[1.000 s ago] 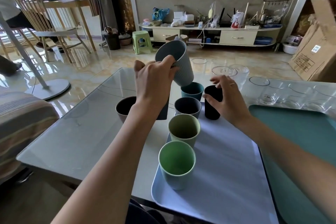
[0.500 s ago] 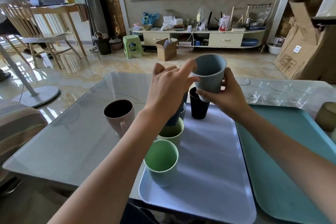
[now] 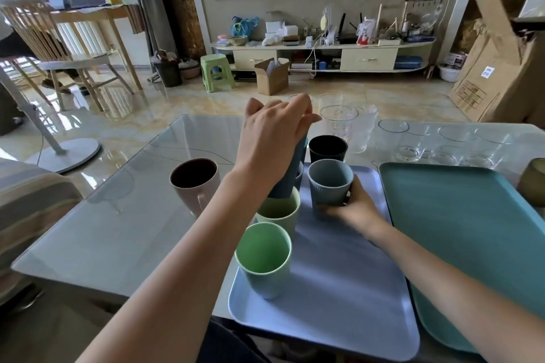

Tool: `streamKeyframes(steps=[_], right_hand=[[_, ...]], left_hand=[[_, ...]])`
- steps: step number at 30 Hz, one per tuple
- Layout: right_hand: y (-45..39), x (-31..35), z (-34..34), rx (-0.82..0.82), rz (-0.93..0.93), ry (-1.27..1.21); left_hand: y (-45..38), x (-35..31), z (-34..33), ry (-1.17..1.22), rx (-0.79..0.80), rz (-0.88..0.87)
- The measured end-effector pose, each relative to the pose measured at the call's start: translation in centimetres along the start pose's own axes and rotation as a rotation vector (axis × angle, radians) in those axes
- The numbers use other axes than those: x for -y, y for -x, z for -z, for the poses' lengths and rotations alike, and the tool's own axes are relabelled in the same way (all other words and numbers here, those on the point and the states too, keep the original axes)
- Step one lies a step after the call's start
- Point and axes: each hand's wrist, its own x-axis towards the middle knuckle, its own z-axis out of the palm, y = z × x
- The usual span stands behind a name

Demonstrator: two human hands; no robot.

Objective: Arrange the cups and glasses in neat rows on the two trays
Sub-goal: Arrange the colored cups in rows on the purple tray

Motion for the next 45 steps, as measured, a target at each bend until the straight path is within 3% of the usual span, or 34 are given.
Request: streamKeyframes(steps=[7, 12, 16, 22, 27, 30, 35, 40, 45], right_hand=[[-0.5, -0.2, 0.2, 0.057, 0.03, 0.076], [1.6, 2.6, 2.6, -0.081, 0.237, 0.298], [4.2, 6.7, 4.1, 0.047, 0.355, 0.167], [6.2, 7.7, 4.5, 0.257, 0.266, -0.041], [6.8, 6.3, 4.6, 0.244, 0.259, -0.134], [6.3, 5.2, 4.9, 0.154, 0.269, -0.102], [6.3, 3.0, 4.8, 0.141, 0.253, 0.001], [6.2, 1.6, 2.5, 0.171, 0.259, 0.098], [6.4, 1.3, 1.6, 0.185, 0.275, 0.126]], left_hand=[[0.3, 0.8, -0.7, -0.007, 0.003, -0.009], [0.0, 0.1, -0.7, 0.007, -0.028, -0.028], [0.4, -1.7, -0.7, 0.068, -0.016, -0.055], [2.3, -5.3, -0.9, 0.116, 0.059, -0.241], [3.6, -6.7, -2.0, 0.078, 0.152, -0.33], [3.1, -6.8, -2.0, 0.118, 0.355, -0.31], [3.3, -4.4, -2.0, 0.183, 0.896, -0.204], [4.6, -3.4, -2.4, -0.029, 1.075, -0.165], [5.1, -2.5, -2.4, -0.063, 1.099, -0.19]])
